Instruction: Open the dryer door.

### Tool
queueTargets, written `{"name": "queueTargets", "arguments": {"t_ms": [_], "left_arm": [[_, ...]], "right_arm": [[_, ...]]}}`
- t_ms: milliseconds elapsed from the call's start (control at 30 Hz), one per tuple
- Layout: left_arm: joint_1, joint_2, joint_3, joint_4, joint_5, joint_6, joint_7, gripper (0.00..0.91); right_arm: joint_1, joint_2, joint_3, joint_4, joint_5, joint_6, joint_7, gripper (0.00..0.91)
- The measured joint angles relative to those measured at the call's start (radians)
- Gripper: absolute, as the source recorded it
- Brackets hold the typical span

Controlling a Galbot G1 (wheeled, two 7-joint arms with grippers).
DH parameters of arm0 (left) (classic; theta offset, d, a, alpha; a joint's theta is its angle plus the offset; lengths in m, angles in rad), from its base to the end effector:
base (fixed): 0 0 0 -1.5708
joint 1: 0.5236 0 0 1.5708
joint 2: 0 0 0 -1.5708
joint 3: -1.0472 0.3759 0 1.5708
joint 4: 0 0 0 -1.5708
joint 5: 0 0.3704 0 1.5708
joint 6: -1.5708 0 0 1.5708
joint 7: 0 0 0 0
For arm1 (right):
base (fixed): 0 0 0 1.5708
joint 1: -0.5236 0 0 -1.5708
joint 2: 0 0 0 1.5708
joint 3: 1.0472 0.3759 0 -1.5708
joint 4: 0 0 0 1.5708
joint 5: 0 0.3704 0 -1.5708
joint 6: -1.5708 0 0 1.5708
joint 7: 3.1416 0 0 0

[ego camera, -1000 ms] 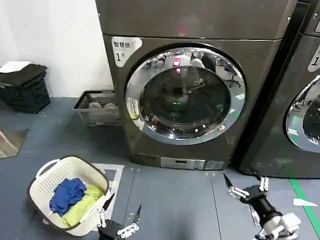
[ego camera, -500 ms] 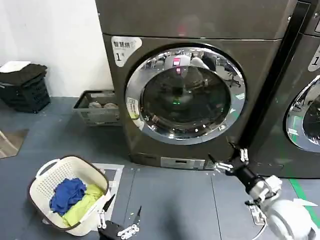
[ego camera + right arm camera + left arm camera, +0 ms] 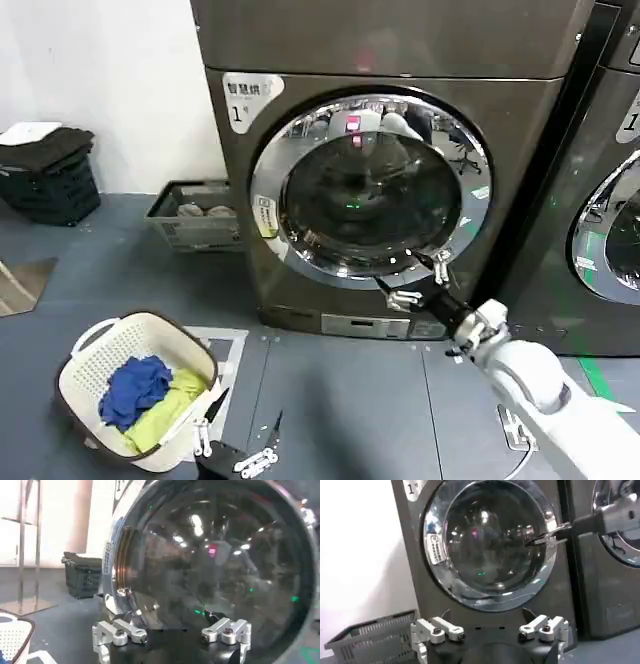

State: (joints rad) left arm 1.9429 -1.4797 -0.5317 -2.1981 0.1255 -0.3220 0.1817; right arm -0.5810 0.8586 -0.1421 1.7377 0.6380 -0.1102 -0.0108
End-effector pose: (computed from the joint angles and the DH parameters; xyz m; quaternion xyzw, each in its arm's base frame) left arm 0.0644 0.0168 -0.3326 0.1420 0.9853 0.0928 0.0200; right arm 0.4298 -0.0347 -0.2151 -0.2938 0.9509 -0.0938 0.0266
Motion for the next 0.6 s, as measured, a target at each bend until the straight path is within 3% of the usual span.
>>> {"name": "queueTargets", "arguments": {"t_ms": [600], "left_arm": [[0.003,-0.008,0.001,0.000,0.005,-0.001,0.000,0.907]], "right_arm": [[0.172,0.099,-0.154,-0.128,0.020,-0.022,0.032,0.907]]}}
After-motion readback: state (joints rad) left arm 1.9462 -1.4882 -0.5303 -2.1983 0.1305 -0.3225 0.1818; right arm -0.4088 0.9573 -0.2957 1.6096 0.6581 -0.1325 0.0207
